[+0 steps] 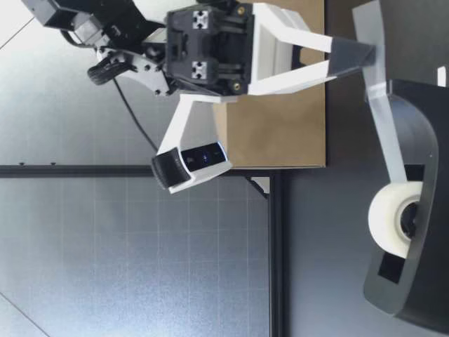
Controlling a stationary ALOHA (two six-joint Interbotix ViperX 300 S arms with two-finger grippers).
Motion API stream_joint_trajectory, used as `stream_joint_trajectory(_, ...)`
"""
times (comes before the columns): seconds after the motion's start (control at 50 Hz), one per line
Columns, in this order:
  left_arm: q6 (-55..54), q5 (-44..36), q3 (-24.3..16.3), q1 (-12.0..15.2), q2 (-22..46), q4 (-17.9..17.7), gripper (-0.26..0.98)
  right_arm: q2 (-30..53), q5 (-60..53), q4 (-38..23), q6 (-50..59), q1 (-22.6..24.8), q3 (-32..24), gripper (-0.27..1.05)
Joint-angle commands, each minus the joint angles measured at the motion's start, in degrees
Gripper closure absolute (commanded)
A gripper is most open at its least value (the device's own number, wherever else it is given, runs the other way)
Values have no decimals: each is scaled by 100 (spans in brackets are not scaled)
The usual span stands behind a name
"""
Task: Cut a small piece of tape from the tape dispenser then place it on the cardboard box's edge.
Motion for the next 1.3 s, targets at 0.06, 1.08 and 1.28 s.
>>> stream_joint_trajectory(0.06,9,-53,-88,9,44,-9,81,-44,-237,18,-18,-44,70,86)
stream_joint_trajectory(1.08,-141,-870,-615,9,1978,-79,30,-1828,-923,-2558,1512,668,-624,86)
stream_joint_trajectory(1.28,-141,-1257,-791,18,2610,-149,29,-1784,-765,-3691,2285,1099,-1213,86)
